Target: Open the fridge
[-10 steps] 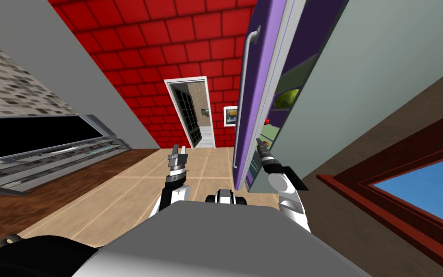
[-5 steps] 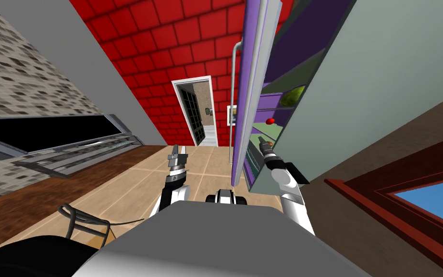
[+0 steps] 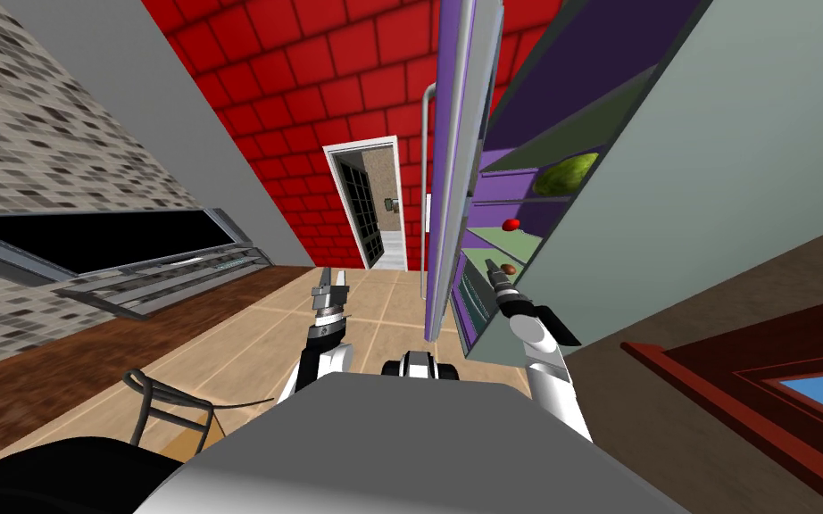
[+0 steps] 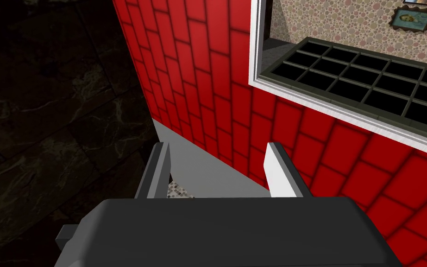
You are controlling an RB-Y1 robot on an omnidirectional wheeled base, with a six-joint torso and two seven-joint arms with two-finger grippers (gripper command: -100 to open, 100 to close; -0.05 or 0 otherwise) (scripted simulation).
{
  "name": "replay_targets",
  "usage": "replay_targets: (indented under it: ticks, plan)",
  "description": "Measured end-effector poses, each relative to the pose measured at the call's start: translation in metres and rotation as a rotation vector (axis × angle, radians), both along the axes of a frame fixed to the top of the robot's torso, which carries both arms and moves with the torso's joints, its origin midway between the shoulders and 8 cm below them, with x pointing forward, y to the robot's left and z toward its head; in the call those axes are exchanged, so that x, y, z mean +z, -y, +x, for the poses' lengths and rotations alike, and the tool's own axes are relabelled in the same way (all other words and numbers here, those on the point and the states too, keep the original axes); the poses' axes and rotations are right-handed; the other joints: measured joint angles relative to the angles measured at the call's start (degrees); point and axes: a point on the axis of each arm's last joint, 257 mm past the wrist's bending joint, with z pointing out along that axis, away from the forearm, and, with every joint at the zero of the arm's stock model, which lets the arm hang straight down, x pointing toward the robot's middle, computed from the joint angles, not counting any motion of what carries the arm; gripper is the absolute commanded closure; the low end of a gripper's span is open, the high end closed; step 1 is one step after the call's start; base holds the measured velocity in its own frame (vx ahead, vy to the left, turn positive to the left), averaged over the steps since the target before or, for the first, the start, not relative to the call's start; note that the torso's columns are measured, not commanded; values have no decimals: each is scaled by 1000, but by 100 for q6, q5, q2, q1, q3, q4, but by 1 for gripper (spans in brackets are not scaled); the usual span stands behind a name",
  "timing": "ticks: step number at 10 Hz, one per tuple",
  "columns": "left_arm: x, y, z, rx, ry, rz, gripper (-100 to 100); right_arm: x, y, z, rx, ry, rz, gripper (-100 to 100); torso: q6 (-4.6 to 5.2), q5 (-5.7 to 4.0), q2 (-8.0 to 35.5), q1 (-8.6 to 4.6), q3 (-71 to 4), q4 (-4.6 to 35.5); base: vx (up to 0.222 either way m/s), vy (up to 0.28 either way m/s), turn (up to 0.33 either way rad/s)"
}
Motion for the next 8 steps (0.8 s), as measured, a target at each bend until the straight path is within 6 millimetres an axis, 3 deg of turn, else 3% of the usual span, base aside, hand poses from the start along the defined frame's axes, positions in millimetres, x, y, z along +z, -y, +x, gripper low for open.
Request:
replay_targets:
  ticks: [4,5,7,8]
  plan:
    - [0,0,0,0,0,0,0,7,5,-5,2,-1,-17,-100,-2,6,-48,19,-30,-14,69,13,-30]
    - [0,0,0,0,0,0,0,8,5,-5,4,-2,-15,100,-3,3,-17,12,-13,-7,-64,-24,91]
    - [0,0,0,0,0,0,0,4,3,-2,1,-2,-14,100,1,1,19,6,14,7,-32,51,-113]
    - [0,0,0,0,0,0,0,3,-9,9,22,-14,-69,100,1,12,-2,49,-1,-1,-31,167,-155]
